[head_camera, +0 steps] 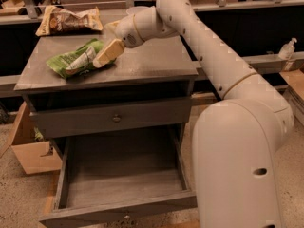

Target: Place green rice chip bag into middle drawer

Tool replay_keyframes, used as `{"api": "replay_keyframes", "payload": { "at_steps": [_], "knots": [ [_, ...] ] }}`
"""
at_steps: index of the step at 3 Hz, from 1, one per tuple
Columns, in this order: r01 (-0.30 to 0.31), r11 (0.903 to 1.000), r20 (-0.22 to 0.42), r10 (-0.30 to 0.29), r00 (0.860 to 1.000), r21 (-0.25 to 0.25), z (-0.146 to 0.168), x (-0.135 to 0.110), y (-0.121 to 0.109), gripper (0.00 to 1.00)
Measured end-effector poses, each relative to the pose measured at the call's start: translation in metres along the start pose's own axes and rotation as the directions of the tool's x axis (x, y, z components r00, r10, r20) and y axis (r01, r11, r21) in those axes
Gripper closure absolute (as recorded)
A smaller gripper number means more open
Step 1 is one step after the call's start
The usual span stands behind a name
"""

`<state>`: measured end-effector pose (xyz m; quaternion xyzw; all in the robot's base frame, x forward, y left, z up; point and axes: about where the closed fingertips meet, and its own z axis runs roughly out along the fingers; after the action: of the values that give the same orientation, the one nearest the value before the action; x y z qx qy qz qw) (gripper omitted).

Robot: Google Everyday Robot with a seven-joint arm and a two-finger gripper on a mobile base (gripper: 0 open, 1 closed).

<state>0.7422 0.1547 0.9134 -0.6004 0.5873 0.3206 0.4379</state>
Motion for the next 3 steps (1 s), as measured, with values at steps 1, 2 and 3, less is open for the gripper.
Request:
{"api": "replay_keyframes", "payload": {
  "at_steps": [1, 2, 3],
  "knots": [
    [-0.014, 0.9998, 0.012, 0.015, 1.000, -0.016, 0.029, 0.014, -0.009, 0.00],
    [0.018, 0.9998, 0.028, -0.018, 0.999, 0.000, 0.046, 0.016, -0.025, 0.18],
    [0.041, 0.9992, 0.027, -0.040, 0.999, -0.004, 0.051, 0.018, -0.028, 0.41]
  ]
}}
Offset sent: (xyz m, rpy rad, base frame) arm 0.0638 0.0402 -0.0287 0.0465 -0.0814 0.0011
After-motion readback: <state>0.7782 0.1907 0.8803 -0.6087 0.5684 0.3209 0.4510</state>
